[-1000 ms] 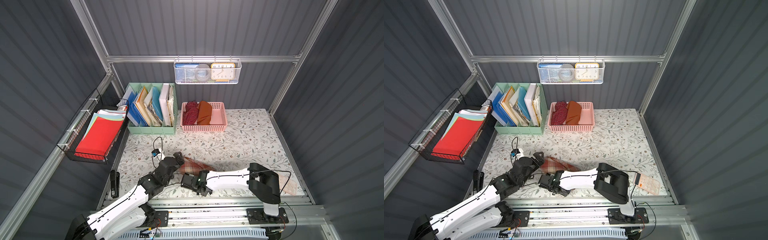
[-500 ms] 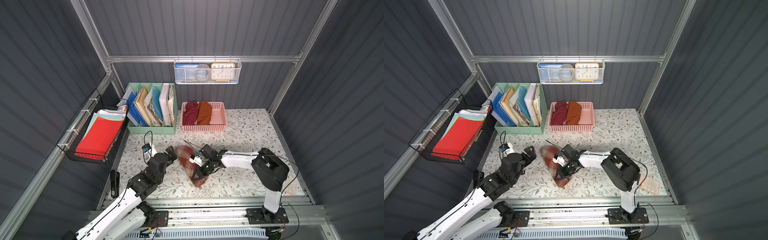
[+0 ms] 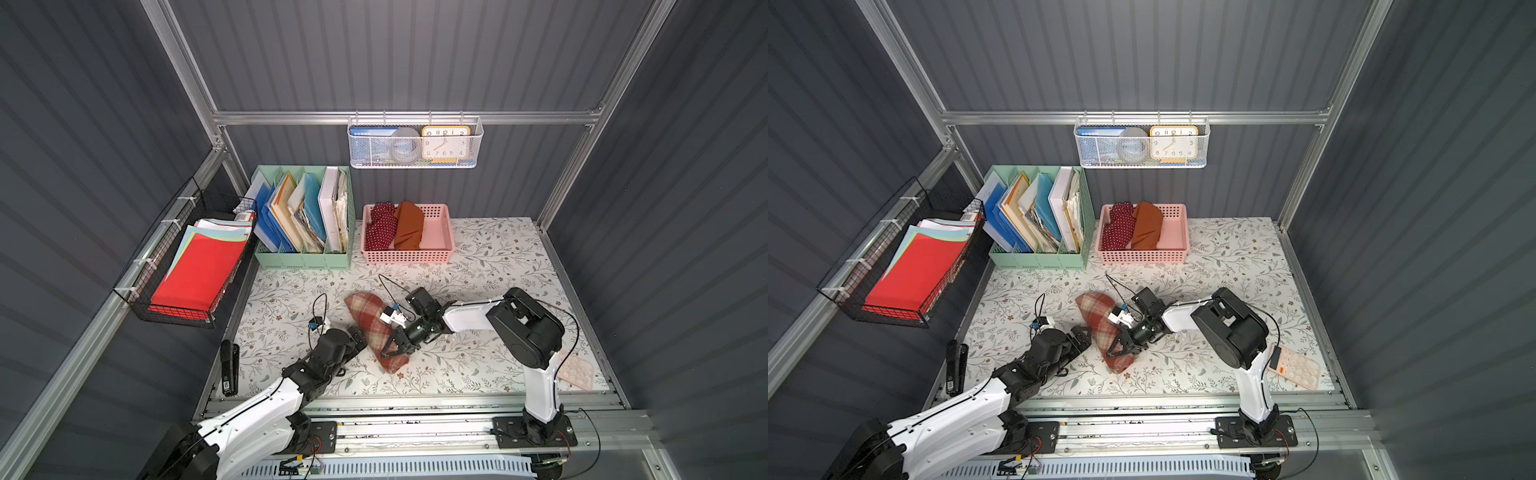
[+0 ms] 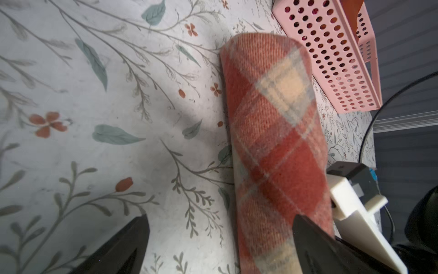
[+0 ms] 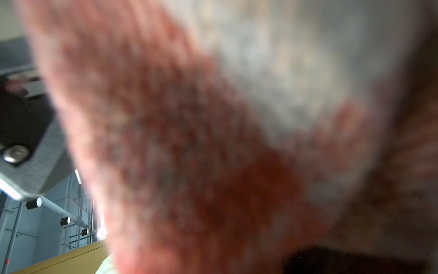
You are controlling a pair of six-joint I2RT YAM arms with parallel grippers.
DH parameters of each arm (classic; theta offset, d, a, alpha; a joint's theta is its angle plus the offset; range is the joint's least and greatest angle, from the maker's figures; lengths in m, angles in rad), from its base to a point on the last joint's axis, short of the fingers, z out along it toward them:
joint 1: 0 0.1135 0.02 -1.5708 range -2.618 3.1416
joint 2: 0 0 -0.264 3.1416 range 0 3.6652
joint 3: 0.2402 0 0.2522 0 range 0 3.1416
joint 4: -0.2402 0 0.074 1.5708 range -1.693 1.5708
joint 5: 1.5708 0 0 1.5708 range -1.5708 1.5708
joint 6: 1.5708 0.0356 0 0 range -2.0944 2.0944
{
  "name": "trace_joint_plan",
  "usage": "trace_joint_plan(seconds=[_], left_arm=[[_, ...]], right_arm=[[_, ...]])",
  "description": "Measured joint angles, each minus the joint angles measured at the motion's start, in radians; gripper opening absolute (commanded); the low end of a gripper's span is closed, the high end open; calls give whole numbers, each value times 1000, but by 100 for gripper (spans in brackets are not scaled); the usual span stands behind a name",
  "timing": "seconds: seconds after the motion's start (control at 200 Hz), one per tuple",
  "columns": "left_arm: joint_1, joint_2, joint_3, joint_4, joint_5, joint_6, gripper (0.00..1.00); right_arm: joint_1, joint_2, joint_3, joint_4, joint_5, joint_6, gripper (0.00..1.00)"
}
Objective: Roll up the skirts
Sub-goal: Roll the skirt at the center of the board, then pick up the skirt from the center of the board.
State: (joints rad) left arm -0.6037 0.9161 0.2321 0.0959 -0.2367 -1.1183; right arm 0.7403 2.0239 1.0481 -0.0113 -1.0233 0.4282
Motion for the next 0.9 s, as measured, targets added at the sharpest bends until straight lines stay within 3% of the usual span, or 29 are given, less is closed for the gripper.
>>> trace_joint_plan(seconds=[0.225, 0.41, 0.55, 0.79, 0.866, 0.901], left_arm=[[-19, 74, -64, 306, 28, -30, 100], [-19, 304, -48, 505, 111, -26, 97], [-20, 516, -31, 738, 159, -36, 81], [-52, 872, -39, 1259, 156, -71, 65], [-69, 977, -40, 1429, 145, -93, 53], [-77, 1033, -41, 1511, 137, -105, 40]], right_arm=[[0, 10, 20, -40, -2, -19, 2], [-3, 13, 18, -38, -9, -22, 2], [-11, 17, 8, -17, -26, -9, 2], [-42, 33, 8, 11, -55, 9, 1], [-46, 33, 8, 15, -53, 8, 1], [-46, 34, 8, 17, -53, 11, 2]])
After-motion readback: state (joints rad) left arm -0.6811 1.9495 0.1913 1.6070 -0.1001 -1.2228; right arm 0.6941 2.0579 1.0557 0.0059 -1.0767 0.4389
